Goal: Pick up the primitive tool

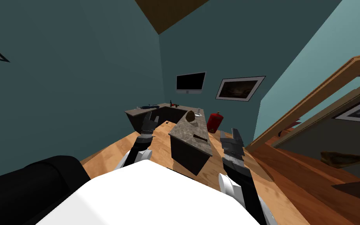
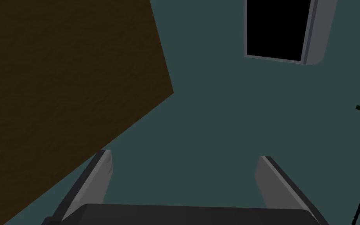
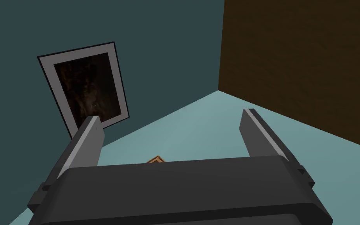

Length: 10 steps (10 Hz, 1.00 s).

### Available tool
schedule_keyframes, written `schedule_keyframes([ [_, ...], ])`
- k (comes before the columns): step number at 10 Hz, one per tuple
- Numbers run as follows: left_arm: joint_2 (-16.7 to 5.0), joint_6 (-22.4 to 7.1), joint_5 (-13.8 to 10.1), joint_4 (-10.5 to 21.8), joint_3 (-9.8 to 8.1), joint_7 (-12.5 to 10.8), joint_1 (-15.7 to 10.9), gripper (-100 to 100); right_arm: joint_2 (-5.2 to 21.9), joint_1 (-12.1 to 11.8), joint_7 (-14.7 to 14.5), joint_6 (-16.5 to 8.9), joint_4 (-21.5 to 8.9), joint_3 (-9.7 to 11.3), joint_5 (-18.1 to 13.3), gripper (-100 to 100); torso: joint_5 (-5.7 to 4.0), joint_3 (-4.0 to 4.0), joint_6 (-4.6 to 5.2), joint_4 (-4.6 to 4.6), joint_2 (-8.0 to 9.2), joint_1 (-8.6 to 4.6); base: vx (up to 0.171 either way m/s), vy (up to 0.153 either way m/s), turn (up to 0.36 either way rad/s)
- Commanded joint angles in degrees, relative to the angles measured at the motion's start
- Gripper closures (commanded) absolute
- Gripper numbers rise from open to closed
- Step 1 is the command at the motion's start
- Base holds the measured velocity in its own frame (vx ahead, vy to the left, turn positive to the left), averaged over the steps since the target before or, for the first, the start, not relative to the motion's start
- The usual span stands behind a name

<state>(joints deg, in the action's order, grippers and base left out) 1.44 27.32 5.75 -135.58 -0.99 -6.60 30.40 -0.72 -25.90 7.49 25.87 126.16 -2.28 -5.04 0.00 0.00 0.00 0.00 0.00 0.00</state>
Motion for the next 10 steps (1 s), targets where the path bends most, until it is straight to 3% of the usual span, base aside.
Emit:
schedule_keyframes([
  [1,0.0,0.0,0.0,0.0,0.0,0.0,0.0,0,2.18,-0.08,0.06,0.1,-0.24,-0.82,0.06,-100,0.0,0.0,0.0,0.0,0.0,0.0,-0.016,-0.005,0.064],
  [5,0.0,0.0,0.0,0.0,0.0,0.0,-0.01,0,9.15,-0.85,0.42,0.79,-1.59,-5.1,0.03,-100,-0.03,0.12,-0.01,0.05,0.22,-0.14,-0.053,-0.024,0.132],
  [6,0.0,0.0,0.0,0.0,0.0,0.0,-0.01,0,9.67,-0.85,0.42,0.79,-1.59,-5.1,0.03,-100,-0.03,0.14,-0.01,0.06,0.25,-0.17,-0.044,-0.026,0.049],
  [9,0.0,0.0,0.0,0.0,0.0,0.0,-0.01,0,15.16,-2.25,0.81,1.8,-3.26,-9.48,-0.66,-100,-0.02,0.13,-0.02,0.05,0.23,-0.1,-0.064,-0.019,0.2],
  [10,0.0,0.0,0.0,0.0,0.0,0.0,-0.01,0,15.87,-2.25,0.81,1.8,-3.26,-9.48,-0.66,-100,-0.03,0.17,-0.01,0.07,0.29,-0.16,-0.058,-0.029,0.082],
])
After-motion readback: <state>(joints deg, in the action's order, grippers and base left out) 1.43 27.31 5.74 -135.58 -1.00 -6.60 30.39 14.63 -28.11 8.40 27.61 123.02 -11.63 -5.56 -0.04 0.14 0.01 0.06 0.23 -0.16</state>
